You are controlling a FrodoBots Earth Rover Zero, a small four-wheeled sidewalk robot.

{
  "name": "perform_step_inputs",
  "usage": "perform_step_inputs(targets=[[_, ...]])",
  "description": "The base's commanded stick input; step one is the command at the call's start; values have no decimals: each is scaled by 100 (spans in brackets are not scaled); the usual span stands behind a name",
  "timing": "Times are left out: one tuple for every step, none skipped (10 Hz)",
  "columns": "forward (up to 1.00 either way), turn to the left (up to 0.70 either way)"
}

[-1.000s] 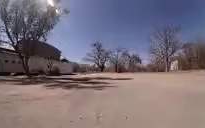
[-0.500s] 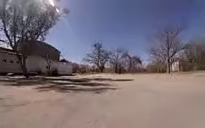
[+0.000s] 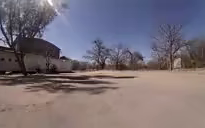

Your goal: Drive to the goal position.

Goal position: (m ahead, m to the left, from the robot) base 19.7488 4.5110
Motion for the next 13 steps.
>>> perform_step_inputs(targets=[[100,0],[100,0],[100,0],[100,0],[100,0],[100,0],[100,0],[100,0],[100,0],[100,0],[100,0],[100,0],[100,0]])
